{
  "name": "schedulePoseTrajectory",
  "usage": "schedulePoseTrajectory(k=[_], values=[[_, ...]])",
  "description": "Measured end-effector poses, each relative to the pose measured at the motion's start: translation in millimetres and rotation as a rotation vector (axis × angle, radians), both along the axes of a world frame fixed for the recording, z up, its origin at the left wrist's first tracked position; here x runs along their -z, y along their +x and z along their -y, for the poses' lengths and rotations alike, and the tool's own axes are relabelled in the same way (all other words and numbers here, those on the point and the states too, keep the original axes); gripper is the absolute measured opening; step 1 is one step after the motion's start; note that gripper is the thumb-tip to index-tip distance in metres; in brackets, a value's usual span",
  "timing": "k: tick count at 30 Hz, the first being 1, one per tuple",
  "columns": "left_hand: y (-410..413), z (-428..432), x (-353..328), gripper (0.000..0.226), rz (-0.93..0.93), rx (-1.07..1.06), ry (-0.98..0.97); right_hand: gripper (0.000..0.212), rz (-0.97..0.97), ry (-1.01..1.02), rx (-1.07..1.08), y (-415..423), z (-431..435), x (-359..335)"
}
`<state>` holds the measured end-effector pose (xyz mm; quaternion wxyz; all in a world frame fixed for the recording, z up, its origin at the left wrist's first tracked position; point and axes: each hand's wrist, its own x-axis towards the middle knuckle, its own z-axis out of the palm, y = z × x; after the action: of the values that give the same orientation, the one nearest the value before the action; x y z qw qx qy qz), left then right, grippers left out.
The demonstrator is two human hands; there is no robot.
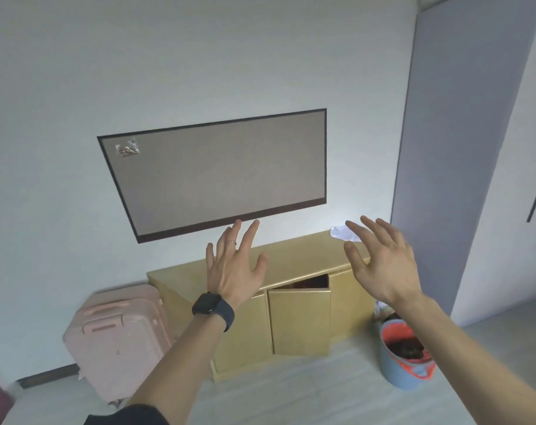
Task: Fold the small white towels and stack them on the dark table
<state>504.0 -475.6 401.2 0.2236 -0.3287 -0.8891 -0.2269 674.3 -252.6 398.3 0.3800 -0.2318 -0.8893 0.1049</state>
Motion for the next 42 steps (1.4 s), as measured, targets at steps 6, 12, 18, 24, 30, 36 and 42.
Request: schedulePoseTrajectory(k=[6,12,18,24,30,36,42], values=[[-71.3,-111.5,2.7,0.063,0.003,0.001,0.010,0.051,0.026,-0.012,-0.002,-81.7,-114.0,-3.8],[-158.9,-216.6,24.4,0.062,0.038,0.005,0.002,0.053,0.008,-0.017,0.006,-167.4,-222.4,11.0],[-260.5,-317.8,67.2,0.061,0.096,0.033,-0.037,0.043,-0.002,-0.093,0.038,-253.0,-333.1,48.8],[-338.7,-417.3,125.2,0.062,0.274,0.083,-0.118,0.039,0.076,-0.231,0.105,-308.8,-416.2,113.4],[-397.4,-508.5,205.0,0.062,0.407,0.103,-0.261,0.038,0.237,-0.373,0.093,-366.9,-496.3,210.9],[-445.2,-592.5,277.6,0.061,0.580,0.076,-0.422,0.044,0.575,-0.575,0.123,-433.5,-594.7,297.7],[-496.1,-671.7,334.1,0.061,0.763,0.028,-0.588,0.047,0.741,-0.791,0.210,-509.9,-705.9,359.7]])
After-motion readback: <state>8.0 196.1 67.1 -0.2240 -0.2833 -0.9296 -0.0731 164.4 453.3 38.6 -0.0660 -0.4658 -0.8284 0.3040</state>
